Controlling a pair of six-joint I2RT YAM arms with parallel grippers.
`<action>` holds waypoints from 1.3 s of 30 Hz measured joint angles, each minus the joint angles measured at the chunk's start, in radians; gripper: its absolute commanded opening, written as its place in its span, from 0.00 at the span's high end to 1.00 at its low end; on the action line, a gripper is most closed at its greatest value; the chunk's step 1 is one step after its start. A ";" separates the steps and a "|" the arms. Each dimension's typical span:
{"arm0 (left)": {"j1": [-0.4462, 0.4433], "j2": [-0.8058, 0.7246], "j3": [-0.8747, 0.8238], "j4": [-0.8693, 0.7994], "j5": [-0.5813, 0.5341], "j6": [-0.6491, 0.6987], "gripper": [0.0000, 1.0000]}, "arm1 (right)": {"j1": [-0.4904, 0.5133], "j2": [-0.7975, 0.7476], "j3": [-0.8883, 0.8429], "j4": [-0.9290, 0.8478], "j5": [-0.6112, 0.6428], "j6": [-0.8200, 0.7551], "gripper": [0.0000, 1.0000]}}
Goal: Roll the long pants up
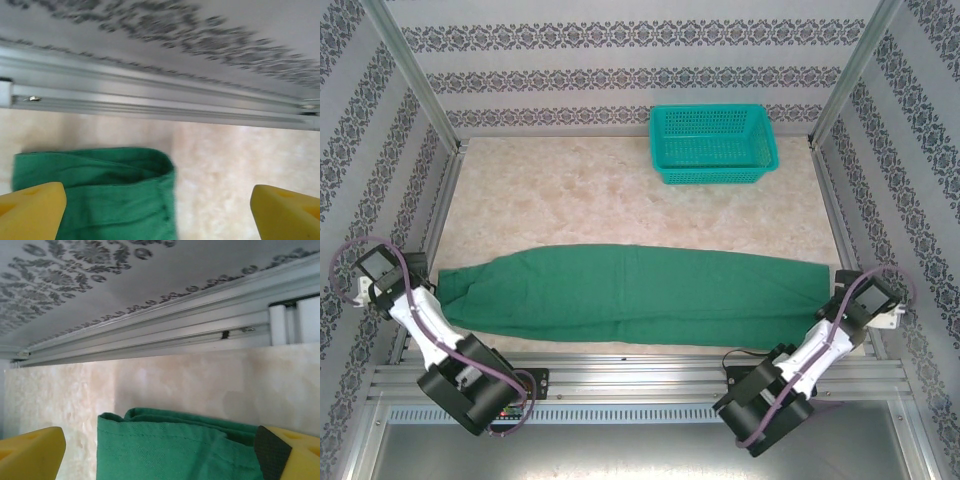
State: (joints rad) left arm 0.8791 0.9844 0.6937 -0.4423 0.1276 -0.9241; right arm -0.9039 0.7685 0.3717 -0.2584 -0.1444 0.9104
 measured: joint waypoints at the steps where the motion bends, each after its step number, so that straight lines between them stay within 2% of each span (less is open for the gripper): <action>1: -0.024 -0.030 0.000 0.009 0.000 -0.001 0.22 | 0.046 0.025 0.023 0.006 0.007 -0.015 0.02; 2: -0.069 -0.066 0.003 0.021 0.001 0.005 0.42 | 0.129 0.053 0.060 0.011 0.018 -0.051 0.02; 3: -0.129 -0.091 0.012 0.021 0.003 0.018 0.71 | 0.232 0.078 0.100 0.020 0.040 -0.097 0.05; 4: -0.179 -0.101 0.025 0.021 0.004 0.035 0.90 | 0.327 0.094 0.135 0.032 0.060 -0.144 0.07; 5: -0.238 -0.102 0.042 0.021 0.007 0.056 1.00 | 0.434 0.111 0.172 0.050 0.077 -0.196 0.18; 6: -0.305 -0.095 0.058 0.021 0.002 0.082 1.00 | 0.545 0.134 0.213 0.064 0.090 -0.254 0.46; 7: -0.357 -0.086 0.068 0.021 -0.002 0.106 1.00 | 0.623 0.156 0.247 0.069 0.097 -0.290 0.81; 8: -0.409 -0.074 0.074 0.021 -0.005 0.134 1.00 | 0.705 0.194 0.288 0.074 0.093 -0.335 1.00; 9: -0.462 -0.057 0.076 0.021 -0.004 0.167 1.00 | 0.764 0.234 0.321 0.078 0.084 -0.372 1.00; 12: -0.586 0.003 0.075 0.014 0.008 0.243 1.00 | 0.860 0.358 0.387 0.061 0.030 -0.447 1.00; 18: -0.850 0.169 0.106 -0.027 0.072 0.339 1.00 | 0.954 0.617 0.481 -0.098 -0.163 -0.515 1.00; 21: -0.938 0.281 0.150 -0.047 0.137 0.377 1.00 | 0.966 0.693 0.485 -0.163 -0.250 -0.518 1.00; 24: -0.976 0.375 0.164 -0.051 0.187 0.407 1.00 | 0.966 0.731 0.486 -0.203 -0.293 -0.518 1.00; 30: -0.985 0.573 0.164 -0.045 0.261 0.434 1.00 | 0.966 0.832 0.486 -0.240 -0.353 -0.518 1.00; 35: -0.997 0.659 0.169 -0.031 0.288 0.435 1.00 | 0.966 0.920 0.510 -0.278 -0.359 -0.518 1.00; 39: -0.997 0.723 0.241 -0.032 0.291 0.434 1.00 | 0.966 0.972 0.583 -0.319 -0.345 -0.514 1.00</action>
State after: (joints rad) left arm -0.1181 1.7073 0.9348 -0.4744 0.4187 -0.4904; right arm 0.0616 1.7405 0.9550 -0.5774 -0.4896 0.3962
